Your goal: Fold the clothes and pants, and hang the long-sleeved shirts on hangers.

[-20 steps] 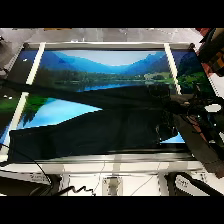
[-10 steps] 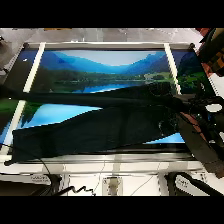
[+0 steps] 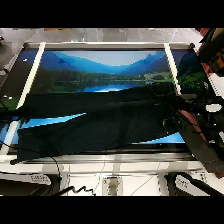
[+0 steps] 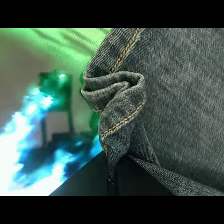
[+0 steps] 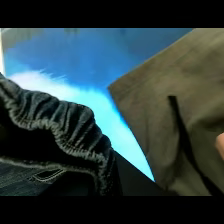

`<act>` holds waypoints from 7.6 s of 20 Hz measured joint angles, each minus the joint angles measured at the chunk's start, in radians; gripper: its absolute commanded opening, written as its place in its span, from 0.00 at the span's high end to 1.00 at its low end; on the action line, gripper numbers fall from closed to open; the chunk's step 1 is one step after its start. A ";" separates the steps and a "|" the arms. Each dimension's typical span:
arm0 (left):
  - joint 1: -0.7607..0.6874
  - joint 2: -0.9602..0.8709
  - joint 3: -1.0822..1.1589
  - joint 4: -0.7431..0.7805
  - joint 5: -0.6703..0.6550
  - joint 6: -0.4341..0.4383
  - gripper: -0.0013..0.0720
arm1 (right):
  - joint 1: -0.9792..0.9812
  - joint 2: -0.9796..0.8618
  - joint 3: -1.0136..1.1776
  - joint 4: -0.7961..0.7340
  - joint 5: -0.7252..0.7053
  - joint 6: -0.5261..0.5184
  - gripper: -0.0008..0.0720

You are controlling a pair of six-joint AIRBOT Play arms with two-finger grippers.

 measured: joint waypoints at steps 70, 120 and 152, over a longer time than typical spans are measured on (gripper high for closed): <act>0.322 0.319 0.212 -0.074 -0.706 0.134 0.95 | -0.002 0.510 -0.575 -0.315 0.159 0.578 0.32; 0.015 0.254 0.072 0.125 0.070 -0.077 0.96 | 0.006 0.552 -0.134 -0.592 0.411 0.746 0.94; 0.138 -0.010 0.126 -0.123 -0.220 -0.257 0.10 | 0.142 0.007 0.184 -0.436 0.132 0.595 0.14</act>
